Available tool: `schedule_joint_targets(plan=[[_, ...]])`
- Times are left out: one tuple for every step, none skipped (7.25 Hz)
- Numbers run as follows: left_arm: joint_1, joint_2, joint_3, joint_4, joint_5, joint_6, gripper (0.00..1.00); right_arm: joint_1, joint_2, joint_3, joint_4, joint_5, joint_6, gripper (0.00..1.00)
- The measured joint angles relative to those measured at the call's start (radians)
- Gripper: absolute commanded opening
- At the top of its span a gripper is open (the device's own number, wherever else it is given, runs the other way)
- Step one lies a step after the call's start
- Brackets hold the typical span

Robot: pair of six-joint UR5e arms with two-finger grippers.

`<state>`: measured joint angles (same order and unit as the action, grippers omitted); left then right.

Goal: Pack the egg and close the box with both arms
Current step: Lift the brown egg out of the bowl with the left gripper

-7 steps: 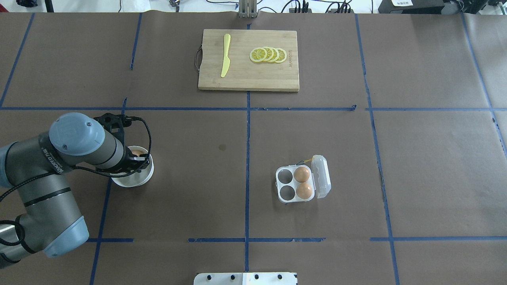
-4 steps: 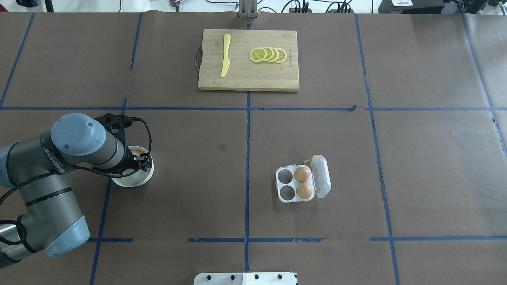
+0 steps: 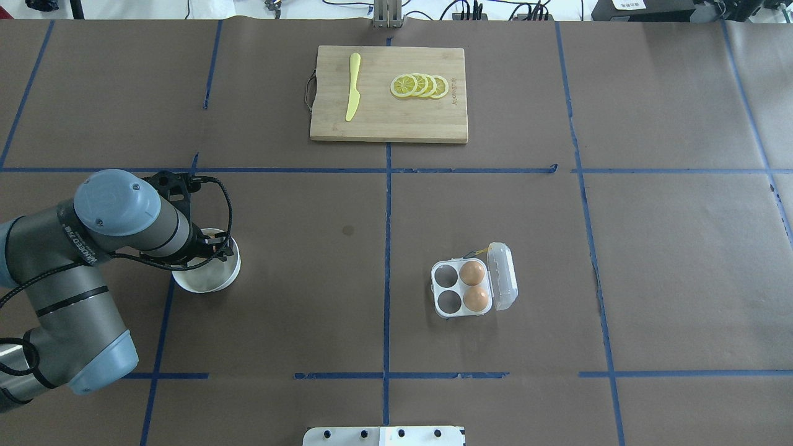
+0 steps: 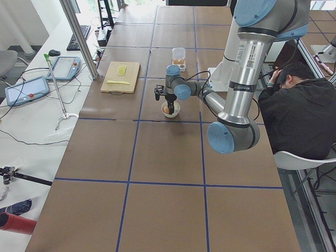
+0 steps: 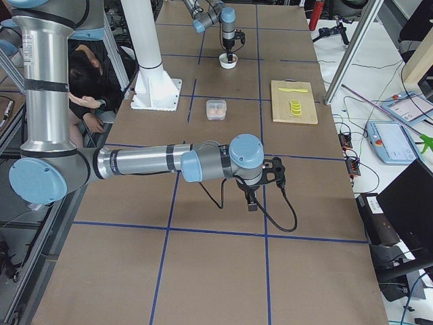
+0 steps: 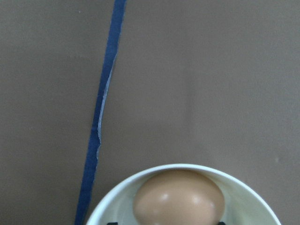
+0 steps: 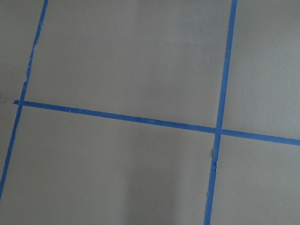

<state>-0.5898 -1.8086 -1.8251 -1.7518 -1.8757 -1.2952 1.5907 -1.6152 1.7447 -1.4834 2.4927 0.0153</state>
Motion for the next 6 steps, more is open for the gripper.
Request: schedule_joint_targets(plan=[[-0.006, -0.001, 0.001, 0.0, 0.006, 0.001, 0.74, 0.0, 0.0, -0.001, 0.0, 0.0, 0.0, 1.0], [-0.009, -0.008, 0.007, 0.0, 0.015, 0.001, 0.74, 0.0, 0.0, -0.002, 0.0, 0.0, 0.0, 1.0], [-0.009, -0.022, 0.02, 0.0, 0.02, 0.002, 0.74, 0.0, 0.0, -0.003, 0.0, 0.0, 0.0, 1.0], [-0.01, -0.032, 0.031, -0.001, 0.022, 0.001, 0.74, 0.0, 0.0, -0.003, 0.0, 0.0, 0.0, 1.0], [-0.01, -0.036, 0.039, -0.002, 0.024, 0.002, 0.74, 0.0, 0.0, -0.003, 0.0, 0.0, 0.0, 1.0], [-0.01, -0.038, 0.046, -0.002, 0.03, 0.002, 0.72, 0.0, 0.0, -0.003, 0.0, 0.0, 0.0, 1.0]])
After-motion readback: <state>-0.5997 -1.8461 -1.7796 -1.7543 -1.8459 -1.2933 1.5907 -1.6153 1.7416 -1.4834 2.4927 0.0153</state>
